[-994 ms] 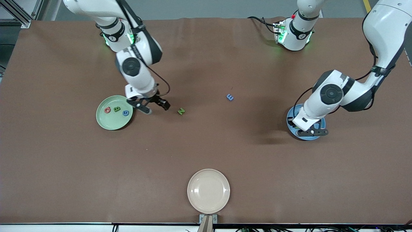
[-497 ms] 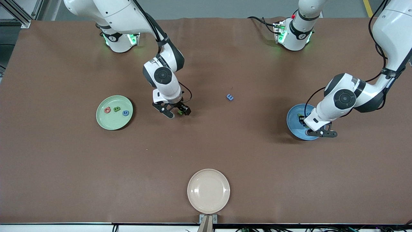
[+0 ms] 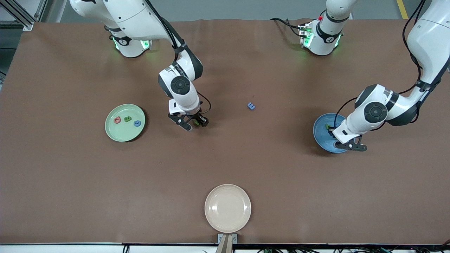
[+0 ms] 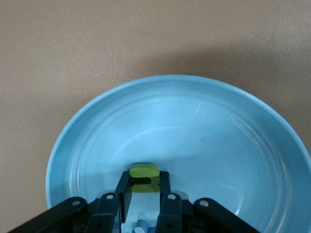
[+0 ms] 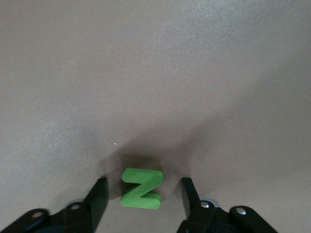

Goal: Sort upper and lower case letters into plates
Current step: 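Release the u in the blue plate while the right gripper places the N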

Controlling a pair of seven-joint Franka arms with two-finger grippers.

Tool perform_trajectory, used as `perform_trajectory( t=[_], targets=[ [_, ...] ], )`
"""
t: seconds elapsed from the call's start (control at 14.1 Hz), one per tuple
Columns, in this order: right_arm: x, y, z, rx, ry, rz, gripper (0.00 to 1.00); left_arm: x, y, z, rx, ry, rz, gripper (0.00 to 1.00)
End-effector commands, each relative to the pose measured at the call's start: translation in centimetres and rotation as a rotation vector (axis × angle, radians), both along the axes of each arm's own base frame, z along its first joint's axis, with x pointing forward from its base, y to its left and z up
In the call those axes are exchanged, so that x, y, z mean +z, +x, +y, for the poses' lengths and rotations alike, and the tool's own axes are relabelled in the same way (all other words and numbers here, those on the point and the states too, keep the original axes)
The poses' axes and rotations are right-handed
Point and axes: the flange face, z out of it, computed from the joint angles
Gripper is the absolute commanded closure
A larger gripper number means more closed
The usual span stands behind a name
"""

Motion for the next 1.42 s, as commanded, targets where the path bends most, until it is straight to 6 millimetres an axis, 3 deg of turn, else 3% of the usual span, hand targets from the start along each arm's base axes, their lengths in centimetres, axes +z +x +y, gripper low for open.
perform_trajectory(
  t=[0.0, 0.07, 0.14, 0.28, 0.5, 0.57, 0.78, 0.85, 1.06, 1.21, 1.35],
  targets=[
    [-0.4, -0.1, 0.1, -0.001, -0.018, 0.002, 0.85, 0.6, 0.6, 0.3, -0.024, 0.01, -0.026, 0.64],
    [-0.4, 0.0, 0.0, -0.001, -0.018, 0.002, 0.96, 0.8, 0.7, 0.2, -0.024, 0.014, -0.028, 0.27],
    [-0.4, 0.3, -0.3, -0.002, -0.019, 0.001, 0.98, 1.1, 0.7, -0.2, -0.024, 0.018, -0.03, 0.01],
    [0.0, 0.7, -1.4, 0.021, -0.036, 0.018, 1.0, 3.3, 0.5, -2.1, -0.034, 0.044, -0.027, 0.0],
    [3.2, 2.8, -5.9, 0.086, -0.085, 0.066, 1.0, 7.5, -0.7, -7.6, 0.07, 0.038, -0.003, 0.0],
    [4.4, 3.5, -7.7, 0.114, -0.089, 0.073, 1.0, 9.1, -1.3, -10.5, 0.144, 0.027, -0.031, 0.0],
    [7.1, 5.1, -15.8, 0.222, -0.071, 0.081, 1.0, 11.7, -3.8, -18.3, 0.44, -0.03, -0.05, 0.0],
    [7.5, 5.4, -18.5, 0.253, -0.064, 0.085, 1.0, 11.9, -5.1, -21.8, 0.516, -0.038, -0.034, 0.0],
    [7.0, 6.2, -26.1, 0.336, -0.049, 0.096, 1.0, 11.7, -6.8, -28.4, 0.768, -0.058, 0.004, 0.0],
    [6.3, 6.7, -31.2, 0.391, -0.039, 0.082, 1.0, 9.9, -8.0, -32.3, 0.911, -0.009, 0.001, 0.0],
    [5.7, 7.0, -34.5, 0.427, -0.039, 0.048, 1.0, 6.8, -9.4, -35.8, 1.009, 0.043, -0.032, 0.0]
  ],
)
